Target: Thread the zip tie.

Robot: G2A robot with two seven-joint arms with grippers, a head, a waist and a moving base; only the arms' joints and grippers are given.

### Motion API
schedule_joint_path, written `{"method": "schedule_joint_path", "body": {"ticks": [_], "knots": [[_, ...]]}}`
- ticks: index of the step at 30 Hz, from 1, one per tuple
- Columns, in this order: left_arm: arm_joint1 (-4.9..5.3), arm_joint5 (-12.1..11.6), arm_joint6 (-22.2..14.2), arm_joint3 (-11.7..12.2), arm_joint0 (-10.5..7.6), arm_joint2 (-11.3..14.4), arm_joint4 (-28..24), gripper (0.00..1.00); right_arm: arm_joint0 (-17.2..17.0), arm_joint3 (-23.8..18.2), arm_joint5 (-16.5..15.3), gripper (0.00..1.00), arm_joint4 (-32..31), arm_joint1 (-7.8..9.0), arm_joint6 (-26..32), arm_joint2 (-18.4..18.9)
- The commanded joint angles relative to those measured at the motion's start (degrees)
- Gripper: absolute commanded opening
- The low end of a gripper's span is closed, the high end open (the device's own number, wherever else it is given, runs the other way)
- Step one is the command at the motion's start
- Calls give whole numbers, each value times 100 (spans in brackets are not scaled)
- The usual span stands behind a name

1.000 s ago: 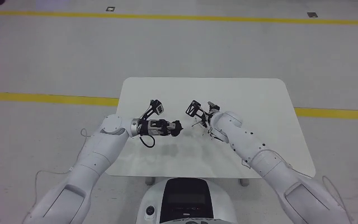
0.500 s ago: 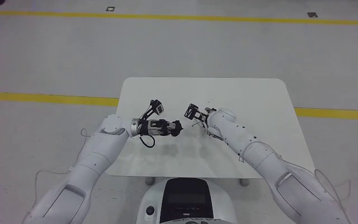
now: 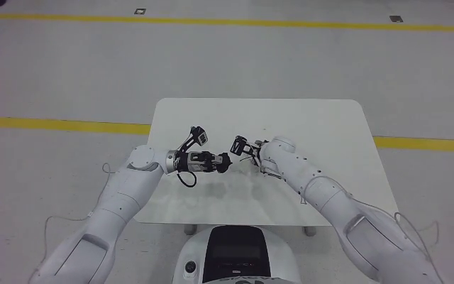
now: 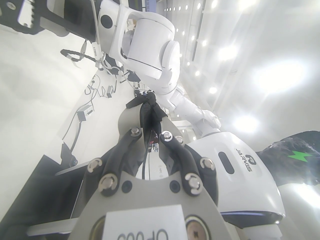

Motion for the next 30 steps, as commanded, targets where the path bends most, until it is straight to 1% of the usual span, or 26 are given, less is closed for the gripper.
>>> {"method": "schedule_joint_path", "body": {"ticks": [1,5,12,15,16,20,24,25,30], "knots": [[0,0,0,0,0,0,0,0,32,39,0,47,75,-14,-31,-72],[0,0,0,0,0,0,0,0,103,107,0,45,264,-30,-117,-207],[0,0,0,0,0,0,0,0,233,240,0,36,529,-32,-178,-423],[0,0,0,0,0,0,0,0,273,284,0,35,599,-36,-180,-483],[0,0,0,0,0,0,0,0,289,299,0,33,623,-37,-184,-506],[0,0,0,0,0,0,0,0,331,337,0,33,663,-35,-225,-552],[0,0,0,0,0,0,0,0,329,299,0,39,573,-12,-367,-547],[0,0,0,0,0,0,0,0,314,288,0,43,548,-4,-392,-539],[0,0,0,0,0,0,0,0,235,99,39,46,347,59,-428,-423]]}}
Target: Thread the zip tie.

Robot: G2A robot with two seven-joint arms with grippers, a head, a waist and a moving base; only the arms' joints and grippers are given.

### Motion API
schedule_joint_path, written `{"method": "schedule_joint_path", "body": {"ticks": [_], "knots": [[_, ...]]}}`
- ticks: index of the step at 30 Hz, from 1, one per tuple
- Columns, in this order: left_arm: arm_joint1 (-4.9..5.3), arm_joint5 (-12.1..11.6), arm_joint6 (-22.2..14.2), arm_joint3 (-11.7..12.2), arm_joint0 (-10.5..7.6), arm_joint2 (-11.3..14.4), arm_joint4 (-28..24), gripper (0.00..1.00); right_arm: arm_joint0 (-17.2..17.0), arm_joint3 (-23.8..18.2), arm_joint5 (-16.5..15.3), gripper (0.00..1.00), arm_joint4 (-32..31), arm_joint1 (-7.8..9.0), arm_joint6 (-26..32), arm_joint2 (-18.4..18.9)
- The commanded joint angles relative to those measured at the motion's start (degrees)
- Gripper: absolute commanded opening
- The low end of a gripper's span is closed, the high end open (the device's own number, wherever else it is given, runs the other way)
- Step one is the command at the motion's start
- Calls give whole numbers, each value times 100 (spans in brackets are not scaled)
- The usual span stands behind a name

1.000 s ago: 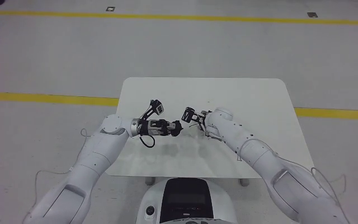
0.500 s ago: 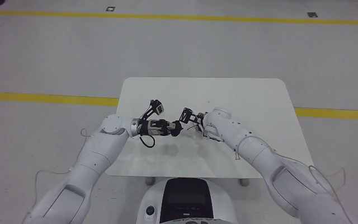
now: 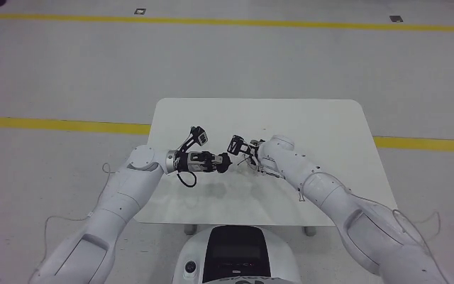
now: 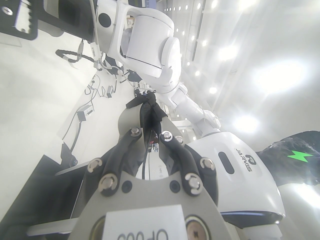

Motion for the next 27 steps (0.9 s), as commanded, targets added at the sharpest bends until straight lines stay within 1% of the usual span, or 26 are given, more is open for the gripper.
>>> {"method": "schedule_joint_path", "body": {"ticks": [1,6,9,13,15,17,20,23,27], "knots": [[0,0,0,0,0,0,0,0,-51,-112,39,46,-92,35,2,65],[0,0,0,0,0,0,0,0,-249,-499,97,44,-339,160,75,262],[0,0,0,0,0,0,0,0,-416,-810,79,42,-485,261,165,418],[0,0,0,0,0,0,0,0,-686,-1311,-19,40,-639,412,218,641],[0,0,0,0,0,0,0,0,-806,-1530,-19,39,-663,487,213,685],[0,0,0,0,0,0,0,0,-918,-1757,-19,39,-658,576,240,702],[0,0,0,0,0,0,0,0,-999,-2007,-19,39,-557,708,260,662],[0,0,0,0,0,0,0,0,-1003,-2154,-19,39,-448,822,286,594],[0,0,0,0,0,0,0,0,-963,-2266,-19,36,-288,955,345,481]]}}
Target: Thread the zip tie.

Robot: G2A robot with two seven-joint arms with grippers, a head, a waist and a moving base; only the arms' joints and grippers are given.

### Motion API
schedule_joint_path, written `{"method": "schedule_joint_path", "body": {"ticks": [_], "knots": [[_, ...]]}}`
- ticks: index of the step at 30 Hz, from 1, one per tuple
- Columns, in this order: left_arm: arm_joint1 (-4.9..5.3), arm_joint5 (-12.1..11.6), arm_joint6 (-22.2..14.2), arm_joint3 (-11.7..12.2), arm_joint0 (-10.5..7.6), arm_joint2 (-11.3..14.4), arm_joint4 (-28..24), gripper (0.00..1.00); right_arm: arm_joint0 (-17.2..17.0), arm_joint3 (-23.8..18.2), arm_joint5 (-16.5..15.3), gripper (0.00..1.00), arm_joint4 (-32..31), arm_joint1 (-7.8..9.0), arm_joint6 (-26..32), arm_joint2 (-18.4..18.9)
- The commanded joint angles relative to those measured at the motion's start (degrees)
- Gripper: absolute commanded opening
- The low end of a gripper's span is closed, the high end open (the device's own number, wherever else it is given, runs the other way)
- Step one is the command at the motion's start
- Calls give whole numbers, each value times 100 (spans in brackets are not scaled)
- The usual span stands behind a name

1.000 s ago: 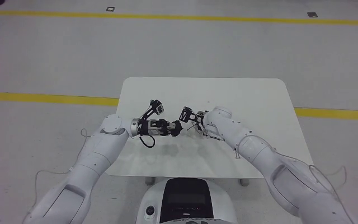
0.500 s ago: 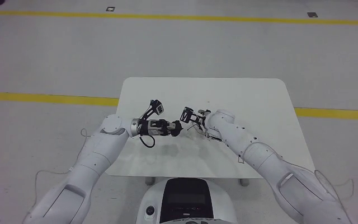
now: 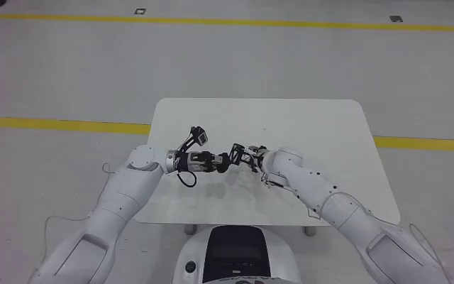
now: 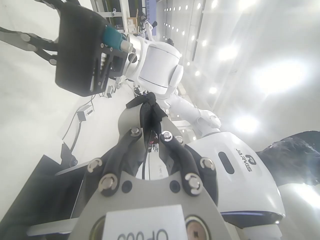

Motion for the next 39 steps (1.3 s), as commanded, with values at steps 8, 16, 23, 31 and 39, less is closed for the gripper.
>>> {"method": "schedule_joint_path", "body": {"ticks": [8,16,23,31,39], "knots": [[0,0,0,0,0,0,0,0,226,135,0,29,339,56,113,-268],[0,0,0,0,0,0,0,0,410,290,0,29,460,19,129,-497],[0,0,0,0,0,0,0,0,540,481,0,28,578,-39,161,-644],[0,0,0,0,0,0,0,0,687,723,0,25,737,-130,50,-814],[0,0,0,0,0,0,0,0,869,1069,0,25,921,-272,-44,-1041]]}}
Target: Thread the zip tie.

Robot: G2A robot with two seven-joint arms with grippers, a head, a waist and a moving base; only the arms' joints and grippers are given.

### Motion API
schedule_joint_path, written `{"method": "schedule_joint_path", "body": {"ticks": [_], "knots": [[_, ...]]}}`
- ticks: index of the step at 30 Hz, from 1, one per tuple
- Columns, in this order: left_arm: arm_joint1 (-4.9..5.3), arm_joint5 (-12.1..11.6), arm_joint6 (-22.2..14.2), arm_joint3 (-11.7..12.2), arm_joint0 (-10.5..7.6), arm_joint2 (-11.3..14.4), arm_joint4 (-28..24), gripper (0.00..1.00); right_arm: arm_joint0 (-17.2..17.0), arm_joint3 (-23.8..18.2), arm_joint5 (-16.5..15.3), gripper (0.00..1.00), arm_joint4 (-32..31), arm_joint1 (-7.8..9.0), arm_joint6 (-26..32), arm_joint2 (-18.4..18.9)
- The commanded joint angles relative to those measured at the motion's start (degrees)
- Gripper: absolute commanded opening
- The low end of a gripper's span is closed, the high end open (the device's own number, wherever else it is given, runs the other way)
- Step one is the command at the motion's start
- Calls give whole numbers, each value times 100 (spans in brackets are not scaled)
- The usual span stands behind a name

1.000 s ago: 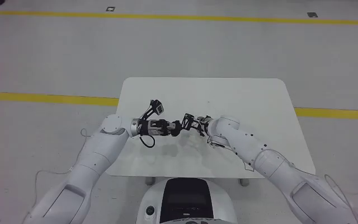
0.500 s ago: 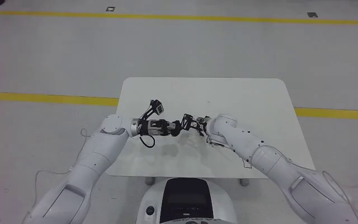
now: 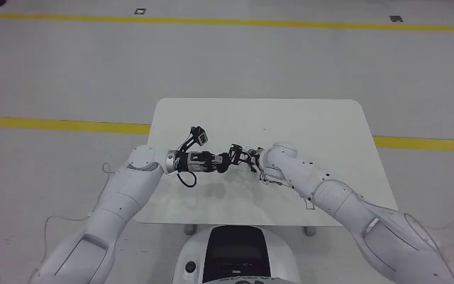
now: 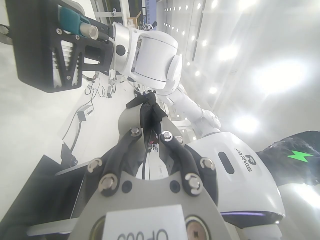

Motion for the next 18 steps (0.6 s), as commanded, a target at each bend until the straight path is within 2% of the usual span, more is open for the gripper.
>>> {"method": "schedule_joint_path", "body": {"ticks": [1,18], "knots": [[0,0,0,0,0,0,0,0,44,84,0,25,40,-34,-35,-52],[0,0,0,0,0,0,0,0,326,726,0,24,277,-341,-300,-365]]}}
